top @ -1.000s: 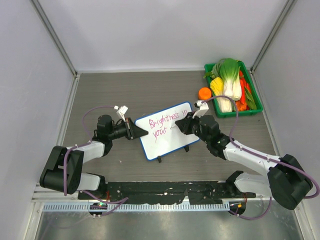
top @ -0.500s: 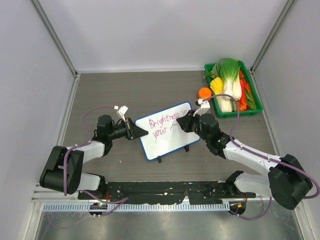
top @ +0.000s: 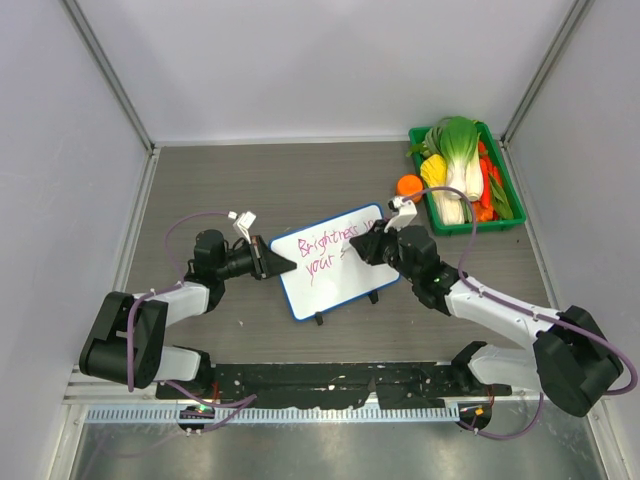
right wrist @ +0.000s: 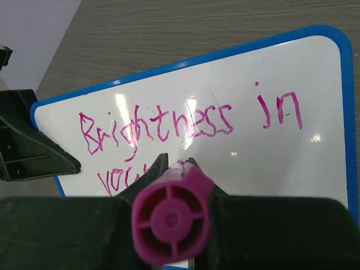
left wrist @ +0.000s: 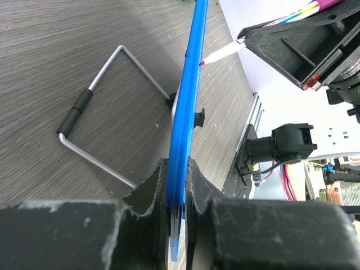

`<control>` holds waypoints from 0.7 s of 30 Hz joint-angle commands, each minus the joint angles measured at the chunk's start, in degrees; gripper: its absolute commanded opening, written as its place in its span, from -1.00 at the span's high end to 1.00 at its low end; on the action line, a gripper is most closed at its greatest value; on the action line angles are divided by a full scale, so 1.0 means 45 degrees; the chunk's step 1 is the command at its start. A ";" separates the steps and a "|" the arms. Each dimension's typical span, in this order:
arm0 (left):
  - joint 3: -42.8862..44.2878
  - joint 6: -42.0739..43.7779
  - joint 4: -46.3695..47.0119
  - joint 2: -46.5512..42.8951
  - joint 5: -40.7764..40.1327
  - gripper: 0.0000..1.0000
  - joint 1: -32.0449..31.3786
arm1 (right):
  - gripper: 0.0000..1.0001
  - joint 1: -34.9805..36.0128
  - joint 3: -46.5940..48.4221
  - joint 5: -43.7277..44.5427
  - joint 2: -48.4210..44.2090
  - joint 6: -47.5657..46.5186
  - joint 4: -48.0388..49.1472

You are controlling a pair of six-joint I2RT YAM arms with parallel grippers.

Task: Write a sentence on the whiteboard
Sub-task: Write with the whiteboard marker on the whiteboard.

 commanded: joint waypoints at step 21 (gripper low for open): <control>-0.0021 0.1154 -0.0896 0.0294 -0.0833 1.00 -0.0052 | 0.99 -0.0027 -0.0751 0.0826 -0.0694 -0.0223 -0.0653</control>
